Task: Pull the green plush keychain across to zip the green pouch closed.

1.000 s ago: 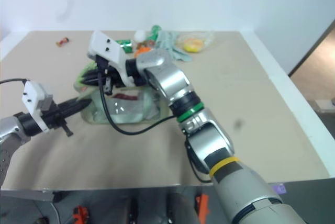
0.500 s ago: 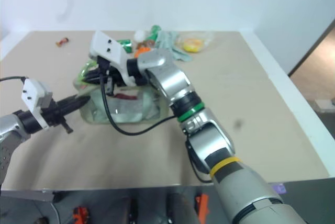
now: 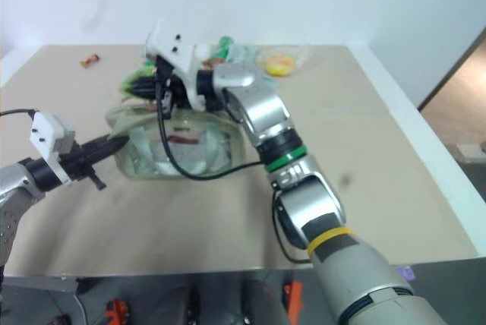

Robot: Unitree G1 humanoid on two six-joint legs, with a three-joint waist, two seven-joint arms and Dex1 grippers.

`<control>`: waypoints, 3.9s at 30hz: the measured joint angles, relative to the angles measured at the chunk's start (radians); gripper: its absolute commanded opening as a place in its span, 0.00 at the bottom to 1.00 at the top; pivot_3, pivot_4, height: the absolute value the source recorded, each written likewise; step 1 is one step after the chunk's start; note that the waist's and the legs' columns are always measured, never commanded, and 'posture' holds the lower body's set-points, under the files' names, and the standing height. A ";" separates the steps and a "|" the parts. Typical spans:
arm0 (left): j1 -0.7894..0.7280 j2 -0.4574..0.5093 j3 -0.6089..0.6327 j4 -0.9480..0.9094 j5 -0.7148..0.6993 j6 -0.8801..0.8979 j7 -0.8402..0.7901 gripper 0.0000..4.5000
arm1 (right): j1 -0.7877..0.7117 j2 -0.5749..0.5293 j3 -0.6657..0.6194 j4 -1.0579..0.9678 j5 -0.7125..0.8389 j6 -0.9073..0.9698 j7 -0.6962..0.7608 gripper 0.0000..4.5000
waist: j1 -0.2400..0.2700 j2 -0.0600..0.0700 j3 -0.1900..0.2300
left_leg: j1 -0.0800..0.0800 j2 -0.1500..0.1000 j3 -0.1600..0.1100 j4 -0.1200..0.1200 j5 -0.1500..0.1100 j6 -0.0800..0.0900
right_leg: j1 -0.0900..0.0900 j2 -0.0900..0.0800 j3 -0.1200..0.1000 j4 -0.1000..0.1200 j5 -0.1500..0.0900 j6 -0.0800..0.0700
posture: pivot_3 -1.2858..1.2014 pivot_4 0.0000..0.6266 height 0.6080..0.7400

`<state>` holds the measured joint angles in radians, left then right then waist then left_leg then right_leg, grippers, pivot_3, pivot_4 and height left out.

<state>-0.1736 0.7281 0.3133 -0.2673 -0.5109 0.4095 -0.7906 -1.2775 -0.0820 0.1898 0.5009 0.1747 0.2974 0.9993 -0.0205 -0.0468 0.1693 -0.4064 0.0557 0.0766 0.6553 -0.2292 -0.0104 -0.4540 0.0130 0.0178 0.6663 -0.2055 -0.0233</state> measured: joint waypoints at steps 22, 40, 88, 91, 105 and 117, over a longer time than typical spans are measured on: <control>-0.062 -0.033 -0.011 0.062 0.000 -0.020 0.023 0.00 | -0.038 -0.079 -0.069 -0.067 0.077 0.090 -0.084 0.00 | 0.000 0.000 0.000 | -0.001 0.000 0.000 -0.001 0.000 0.000 | -0.001 0.000 0.000 0.000 0.000 0.000 | 0.52 0.24 1.00; -0.073 -0.044 0.006 0.097 0.007 -0.038 0.070 0.00 | 0.038 -0.163 -0.088 -0.156 0.100 0.165 -0.104 0.00 | -0.003 0.000 0.000 | -0.001 0.001 0.001 -0.002 0.000 0.000 | -0.003 0.001 0.000 0.000 -0.001 -0.001 | 0.52 0.24 1.00; 0.008 0.029 0.047 -0.060 -0.119 0.091 0.003 0.00 | 0.035 -0.045 0.054 0.314 -0.189 -0.295 0.174 0.99 | -0.010 0.000 0.000 | -0.001 0.001 0.000 -0.003 0.000 0.000 | -0.002 0.001 0.001 0.000 -0.001 -0.004 | 0.52 0.24 1.00; 0.020 0.027 0.047 -0.065 -0.119 0.091 0.003 0.00 | 0.045 -0.042 0.071 0.285 -0.191 -0.269 0.181 0.99 | -0.007 0.000 0.000 | -0.001 0.001 0.000 -0.002 0.000 0.000 | -0.002 0.001 0.001 0.000 -0.001 -0.003 | 0.52 0.24 1.00; 0.036 0.015 0.048 -0.078 -0.119 0.089 0.020 0.00 | 0.042 -0.013 0.082 0.317 -0.202 -0.262 0.170 0.20 | -0.004 0.000 0.000 | -0.001 0.000 0.001 -0.002 0.000 0.000 | -0.002 0.000 0.001 0.000 -0.001 -0.002 | 0.52 0.24 1.00; 0.033 0.011 0.048 -0.077 -0.115 0.079 0.026 0.00 | 0.025 -0.022 0.067 0.335 -0.201 -0.273 0.125 0.00 | -0.004 0.000 0.000 | -0.001 0.000 0.000 -0.002 0.000 0.000 | -0.002 0.000 0.001 0.000 -0.001 -0.002 | 0.52 0.24 1.00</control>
<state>-0.1405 0.7388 0.3609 -0.3445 -0.6255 0.4881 -0.7645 -1.2522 -0.1042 0.2566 0.8359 -0.0258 0.0246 1.1241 -0.0243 -0.0468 0.1694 -0.4073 0.0561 0.0771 0.6536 -0.2293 -0.0108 -0.4558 0.0134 0.0188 0.6662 -0.2063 -0.0256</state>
